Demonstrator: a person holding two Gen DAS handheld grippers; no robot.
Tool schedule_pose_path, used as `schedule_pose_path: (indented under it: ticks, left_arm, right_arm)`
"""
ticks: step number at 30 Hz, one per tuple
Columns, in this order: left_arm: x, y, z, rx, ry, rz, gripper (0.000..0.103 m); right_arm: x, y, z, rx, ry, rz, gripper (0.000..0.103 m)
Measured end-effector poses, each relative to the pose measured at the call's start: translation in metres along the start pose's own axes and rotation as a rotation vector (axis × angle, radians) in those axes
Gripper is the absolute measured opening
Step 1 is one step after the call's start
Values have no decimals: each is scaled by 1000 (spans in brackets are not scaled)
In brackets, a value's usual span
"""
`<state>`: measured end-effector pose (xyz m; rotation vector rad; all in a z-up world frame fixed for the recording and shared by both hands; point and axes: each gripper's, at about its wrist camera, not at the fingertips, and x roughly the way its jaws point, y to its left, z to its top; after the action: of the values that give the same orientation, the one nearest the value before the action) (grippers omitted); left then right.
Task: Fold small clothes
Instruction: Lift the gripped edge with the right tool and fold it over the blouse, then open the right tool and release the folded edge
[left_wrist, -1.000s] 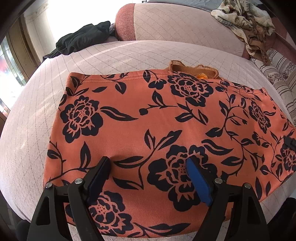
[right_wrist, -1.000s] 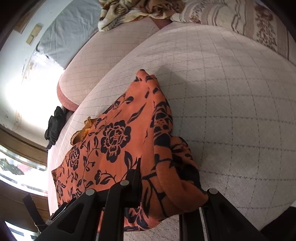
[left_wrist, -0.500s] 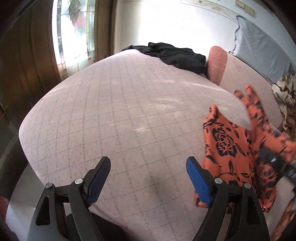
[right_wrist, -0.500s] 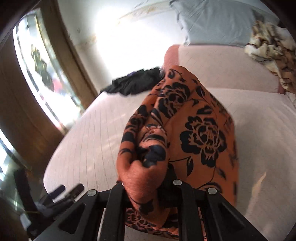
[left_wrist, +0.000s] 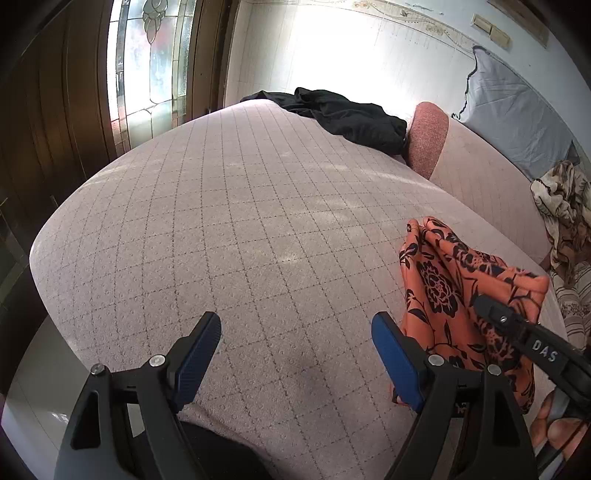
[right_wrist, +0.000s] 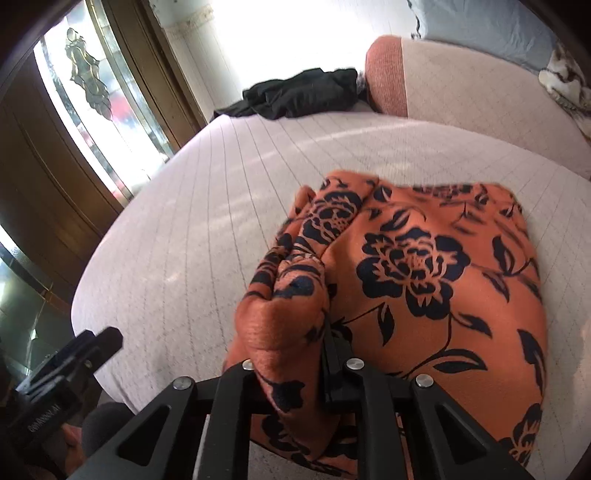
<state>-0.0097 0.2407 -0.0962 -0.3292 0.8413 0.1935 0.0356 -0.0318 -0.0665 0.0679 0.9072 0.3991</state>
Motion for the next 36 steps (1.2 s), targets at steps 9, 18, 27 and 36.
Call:
schedule_pose_path:
  ticks: [9,18,27,36]
  left_arm:
    - [-6,3,6,-7,6,-14,84]
    - [-19,-54,13,56,20,-236,84]
    - [63,-62,-44,-27,353,-256,33]
    - [-1,-138,6,235,62,-187,50]
  right_arm:
    - [25,29,-56,-229,41,24,33]
    - [-47,-20,-75,31,-44,203,90]
    - [-79,-112,-76,274,-105,168,90]
    - [-82,-201,-75,582,-106,350,90]
